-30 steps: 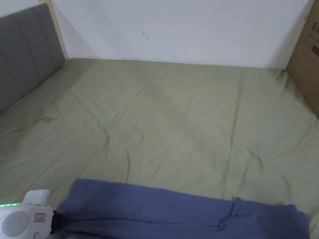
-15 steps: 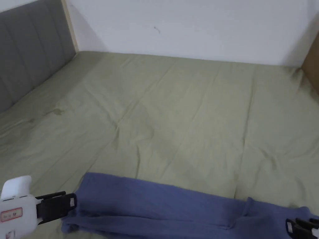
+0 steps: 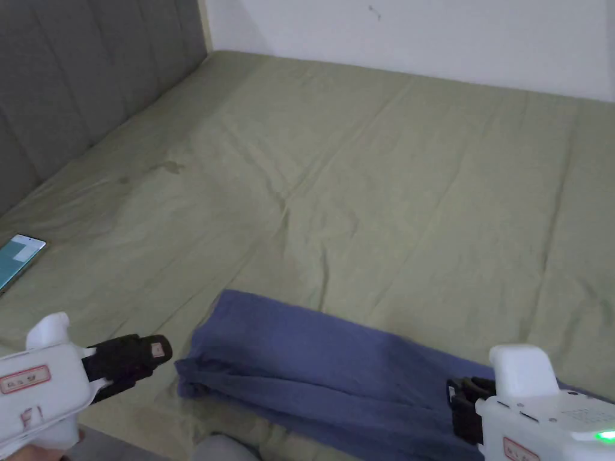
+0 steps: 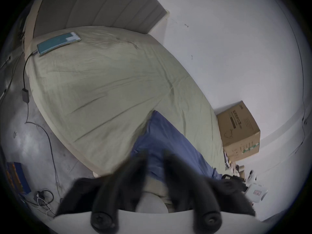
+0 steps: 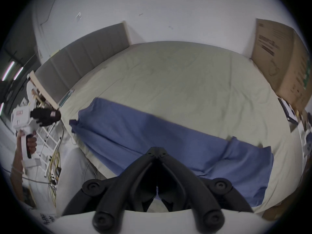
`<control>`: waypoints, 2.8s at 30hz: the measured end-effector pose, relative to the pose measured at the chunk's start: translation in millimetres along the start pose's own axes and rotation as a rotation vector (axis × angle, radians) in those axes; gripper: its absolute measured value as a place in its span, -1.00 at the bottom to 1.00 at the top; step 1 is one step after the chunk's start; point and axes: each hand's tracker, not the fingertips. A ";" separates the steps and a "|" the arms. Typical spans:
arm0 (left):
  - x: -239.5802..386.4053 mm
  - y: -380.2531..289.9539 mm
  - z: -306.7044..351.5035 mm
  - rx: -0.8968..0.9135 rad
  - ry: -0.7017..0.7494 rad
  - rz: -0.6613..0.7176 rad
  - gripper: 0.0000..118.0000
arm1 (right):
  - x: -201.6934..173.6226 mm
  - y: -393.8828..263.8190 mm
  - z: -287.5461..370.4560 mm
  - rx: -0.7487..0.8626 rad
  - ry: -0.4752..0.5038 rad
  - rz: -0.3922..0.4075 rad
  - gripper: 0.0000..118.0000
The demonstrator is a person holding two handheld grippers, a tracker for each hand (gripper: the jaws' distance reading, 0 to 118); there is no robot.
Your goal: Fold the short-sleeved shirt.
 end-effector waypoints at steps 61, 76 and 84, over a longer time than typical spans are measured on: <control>273.5 -171.6 -174.5 -0.567 -0.167 -0.641 0.68 | 142.9 -113.2 84.4 -0.040 -0.194 -0.462 -1.00; 242.3 -156.3 -177.4 -0.526 -0.131 -0.290 -1.00 | 128.1 -102.0 68.7 -0.019 -0.107 -0.457 -1.00; 252.3 -223.4 -207.9 -0.713 -0.102 -0.346 -1.00 | 126.7 -104.9 74.6 -0.019 -0.100 -0.478 -1.00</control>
